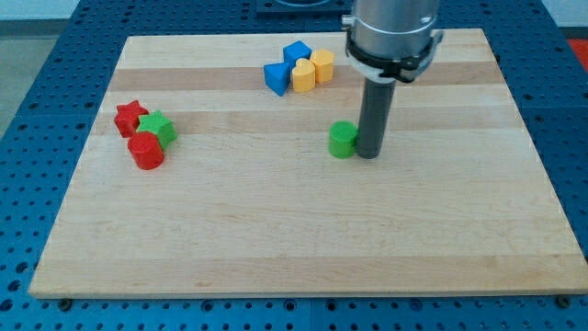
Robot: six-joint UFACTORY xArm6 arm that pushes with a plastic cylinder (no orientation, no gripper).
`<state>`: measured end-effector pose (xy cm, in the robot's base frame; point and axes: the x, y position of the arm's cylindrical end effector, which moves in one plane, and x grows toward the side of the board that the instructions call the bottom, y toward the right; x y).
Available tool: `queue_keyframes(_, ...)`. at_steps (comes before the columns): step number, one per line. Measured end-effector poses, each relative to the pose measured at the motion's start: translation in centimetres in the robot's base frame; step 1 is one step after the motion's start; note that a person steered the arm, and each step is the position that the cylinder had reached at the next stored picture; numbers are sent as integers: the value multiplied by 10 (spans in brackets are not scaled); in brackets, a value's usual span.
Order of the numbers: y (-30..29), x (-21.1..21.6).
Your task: Put the green circle at the center of the board
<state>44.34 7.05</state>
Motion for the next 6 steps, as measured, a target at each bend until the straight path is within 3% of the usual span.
queue_keyframes(4,-67,0)
queue_keyframes(6,-20,-11)
